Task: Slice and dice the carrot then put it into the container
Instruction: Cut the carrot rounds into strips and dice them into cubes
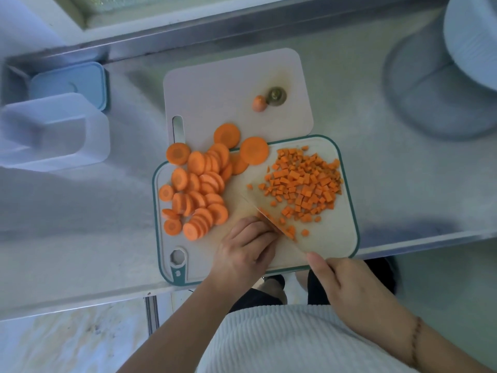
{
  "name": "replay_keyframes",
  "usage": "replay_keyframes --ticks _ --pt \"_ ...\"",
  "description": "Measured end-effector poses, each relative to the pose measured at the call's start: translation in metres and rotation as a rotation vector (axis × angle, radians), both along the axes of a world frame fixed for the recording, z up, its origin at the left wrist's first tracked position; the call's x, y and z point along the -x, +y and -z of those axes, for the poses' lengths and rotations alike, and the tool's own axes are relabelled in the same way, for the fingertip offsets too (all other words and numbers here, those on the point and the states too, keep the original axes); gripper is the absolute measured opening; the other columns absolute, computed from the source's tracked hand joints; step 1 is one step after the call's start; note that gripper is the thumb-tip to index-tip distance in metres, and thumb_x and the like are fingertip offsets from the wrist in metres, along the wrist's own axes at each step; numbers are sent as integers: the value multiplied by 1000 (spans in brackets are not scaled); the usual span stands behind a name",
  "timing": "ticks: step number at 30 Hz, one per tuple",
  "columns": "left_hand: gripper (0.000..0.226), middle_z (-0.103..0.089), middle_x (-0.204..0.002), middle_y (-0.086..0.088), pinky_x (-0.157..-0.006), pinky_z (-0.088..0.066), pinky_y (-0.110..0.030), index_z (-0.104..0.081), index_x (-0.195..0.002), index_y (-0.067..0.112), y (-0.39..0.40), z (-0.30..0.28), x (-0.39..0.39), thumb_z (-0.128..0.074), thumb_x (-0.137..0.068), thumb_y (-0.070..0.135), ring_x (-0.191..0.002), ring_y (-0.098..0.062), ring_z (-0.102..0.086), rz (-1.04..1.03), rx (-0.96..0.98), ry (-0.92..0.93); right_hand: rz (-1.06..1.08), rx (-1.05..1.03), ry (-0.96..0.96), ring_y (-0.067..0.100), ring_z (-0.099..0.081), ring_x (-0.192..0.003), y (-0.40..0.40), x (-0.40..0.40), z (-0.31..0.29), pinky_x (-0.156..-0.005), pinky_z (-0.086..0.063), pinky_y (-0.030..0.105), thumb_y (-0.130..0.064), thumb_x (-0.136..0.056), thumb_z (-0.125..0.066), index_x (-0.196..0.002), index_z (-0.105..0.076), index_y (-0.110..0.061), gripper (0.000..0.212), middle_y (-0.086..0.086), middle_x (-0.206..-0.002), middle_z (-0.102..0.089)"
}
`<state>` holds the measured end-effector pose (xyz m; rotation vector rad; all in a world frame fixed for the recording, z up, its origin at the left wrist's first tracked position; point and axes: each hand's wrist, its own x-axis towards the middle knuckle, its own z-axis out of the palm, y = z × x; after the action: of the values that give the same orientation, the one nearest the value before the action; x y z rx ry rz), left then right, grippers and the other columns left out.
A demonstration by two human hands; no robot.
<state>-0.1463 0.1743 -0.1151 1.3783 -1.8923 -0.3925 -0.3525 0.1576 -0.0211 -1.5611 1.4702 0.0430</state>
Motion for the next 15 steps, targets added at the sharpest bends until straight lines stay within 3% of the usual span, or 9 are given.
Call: replay_keyframes --ticks 6,10,13,15 --pt "8 -72 -94 -10 -89 -55 -31 -78 -87 0 6 1 -2 -80 -81 -3 -93 -25 -65 -43 0 -1 -16 -64 -9 8 -50 -51 3 11 -17 -58 -40 22 -66 -84 -24 -51 -43 -16 63 -10 -48 -52" --pt "2 -73 -94 -8 -91 -53 -26 -78 -86 0 5 1 -3 -77 -84 0 -95 -21 -64 -37 13 16 0 -83 50 10 -48 -49 7 10 -10 -54 -37 26 -71 -80 -19 -49 -36 -17 64 -10 -46 -51" --pt "2 -74 -95 -8 -93 -53 -26 -78 -86 1 4 2 -2 -77 -85 1 -98 -19 -64 -43 13 18 17 -71 59 9 -50 -50 7 -2 0 -57 -42 25 -72 -79 -15 -50 -42 -18 67 -7 -45 -50" --pt "2 -74 -95 -8 -92 -54 -28 -78 -85 1 4 3 -2 -78 -84 0 -98 -20 -65 -43 6 21 2 -14 66 10 -51 -51 4 -14 5 -61 -47 32 -74 -79 -12 -51 -45 -21 68 -6 -46 -50"
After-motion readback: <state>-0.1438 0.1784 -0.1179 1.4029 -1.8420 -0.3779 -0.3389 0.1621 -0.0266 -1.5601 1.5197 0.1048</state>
